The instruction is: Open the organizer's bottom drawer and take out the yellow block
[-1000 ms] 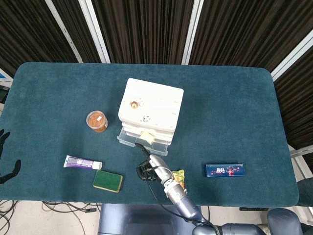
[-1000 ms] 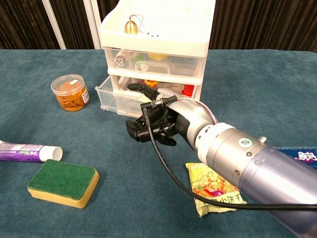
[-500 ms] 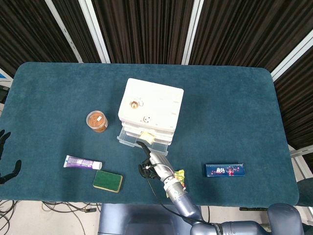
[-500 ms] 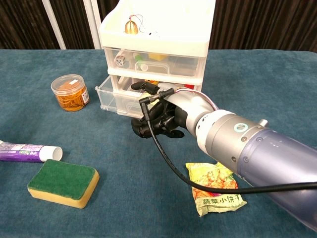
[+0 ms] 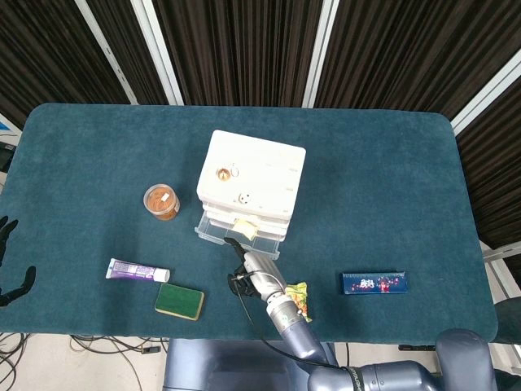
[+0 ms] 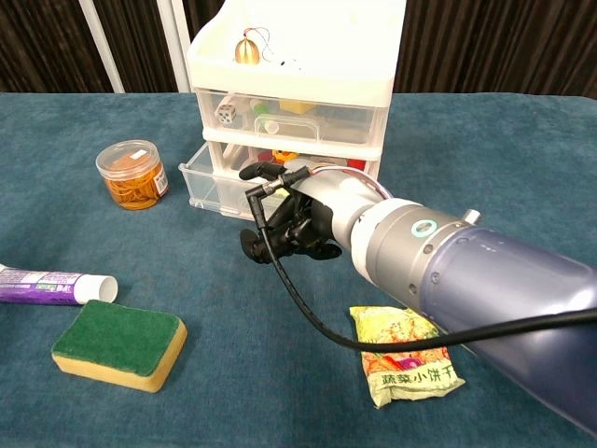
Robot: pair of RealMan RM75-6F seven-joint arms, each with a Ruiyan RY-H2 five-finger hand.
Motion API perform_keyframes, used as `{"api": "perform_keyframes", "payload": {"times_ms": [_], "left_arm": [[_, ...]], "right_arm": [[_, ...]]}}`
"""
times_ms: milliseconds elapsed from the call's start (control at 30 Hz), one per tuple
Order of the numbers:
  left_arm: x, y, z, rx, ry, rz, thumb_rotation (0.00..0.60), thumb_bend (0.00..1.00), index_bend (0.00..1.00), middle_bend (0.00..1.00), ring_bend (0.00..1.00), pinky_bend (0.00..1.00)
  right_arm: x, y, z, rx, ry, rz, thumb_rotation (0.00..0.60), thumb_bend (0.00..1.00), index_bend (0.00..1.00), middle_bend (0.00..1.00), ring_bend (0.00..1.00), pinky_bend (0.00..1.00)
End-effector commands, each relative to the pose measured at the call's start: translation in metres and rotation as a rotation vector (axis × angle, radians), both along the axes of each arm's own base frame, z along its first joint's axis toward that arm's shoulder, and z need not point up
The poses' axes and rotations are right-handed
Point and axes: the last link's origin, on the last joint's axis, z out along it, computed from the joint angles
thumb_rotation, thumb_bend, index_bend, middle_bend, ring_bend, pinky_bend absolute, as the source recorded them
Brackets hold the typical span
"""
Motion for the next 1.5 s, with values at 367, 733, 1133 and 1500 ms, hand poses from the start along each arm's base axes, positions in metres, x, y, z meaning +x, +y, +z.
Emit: {"api": "perform_keyframes", "payload": {"times_ms": [367,733,1133,1500], "left_arm": [[0.0,0.0,-0.001,-0.005,0.002,0.002,0.6,0.4,0.03,0.0,0.0,0.0],[0.0,0.0,-0.001,-0.005,0.0,0.003,0.6,0.4,0.03,0.0,0.0,0.0],[0.0,0.0,-0.001,-0.009,0.002,0.009,0.6,0.4,0.03,0.0,0.0,0.0],[0.0,-0.001,-0.001,-0.015,0.0,0.009,0.6,0.4,0.03,0.0,0.0,0.0]], "right_arm": [[0.008,-0.005,0.0,0.013,0.036,-0.001,0.6,0.59,0.15,0.89,0.95,1.0],[0.018,-0.003,0.004,0.022,0.052,0.026,0.6,0.59,0.22,0.89,0.95,1.0],[0.019,-0.002,0.008,0.045,0.056,0.036,0.6,0.59,0.22,0.89,0.95,1.0],[0.026,-0.005,0.015,0.005,0.087,0.042,0.6,0.59,0.2,0.9,0.96,1.0]]}}
